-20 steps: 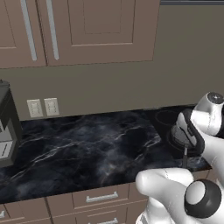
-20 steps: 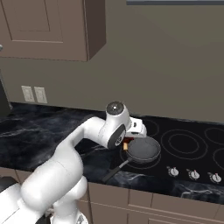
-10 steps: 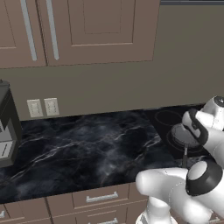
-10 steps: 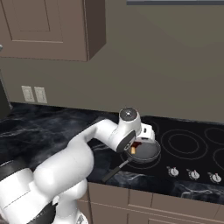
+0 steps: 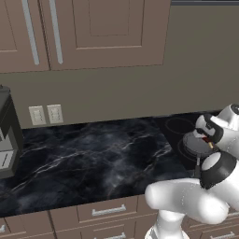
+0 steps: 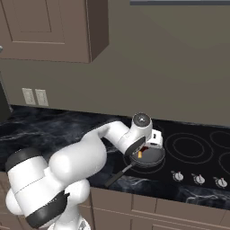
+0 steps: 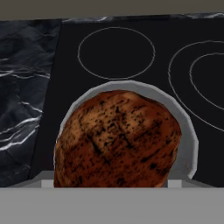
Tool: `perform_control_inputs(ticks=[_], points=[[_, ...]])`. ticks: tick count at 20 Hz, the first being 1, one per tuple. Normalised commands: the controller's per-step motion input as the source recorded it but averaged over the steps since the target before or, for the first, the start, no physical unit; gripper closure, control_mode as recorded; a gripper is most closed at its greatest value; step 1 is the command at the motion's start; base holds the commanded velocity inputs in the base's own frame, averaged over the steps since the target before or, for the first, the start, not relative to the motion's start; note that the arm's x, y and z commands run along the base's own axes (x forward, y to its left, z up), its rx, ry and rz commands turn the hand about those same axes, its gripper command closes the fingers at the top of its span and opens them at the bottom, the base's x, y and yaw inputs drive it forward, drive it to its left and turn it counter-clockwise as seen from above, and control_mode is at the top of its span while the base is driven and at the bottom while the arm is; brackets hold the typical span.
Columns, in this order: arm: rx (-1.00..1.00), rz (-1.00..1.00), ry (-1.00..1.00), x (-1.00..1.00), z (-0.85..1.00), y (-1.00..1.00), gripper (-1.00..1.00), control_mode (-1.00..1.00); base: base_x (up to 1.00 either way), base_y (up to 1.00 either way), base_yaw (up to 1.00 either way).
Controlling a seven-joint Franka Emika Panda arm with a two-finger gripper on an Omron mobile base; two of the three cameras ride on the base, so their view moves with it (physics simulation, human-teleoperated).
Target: Place both pans onto different burners. Then place the lime and the steak on different pans.
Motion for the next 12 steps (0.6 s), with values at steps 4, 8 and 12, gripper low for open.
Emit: perform_control_inputs(ticks=[4, 8, 12], points=[[0.03, 0.00, 0.00, 0.23, -0.06, -0.10, 1.00, -1.00, 0.00, 0.00, 0.00], [0.00, 0.00, 0.01, 0.18, -0.12, -0.03, 1.00, -1.00, 0.00, 0.00, 0.00], [-0.01, 0.00, 0.12, 0.09, -0.40, -0.04, 1.00, -1.00, 0.00, 0.00, 0.00]])
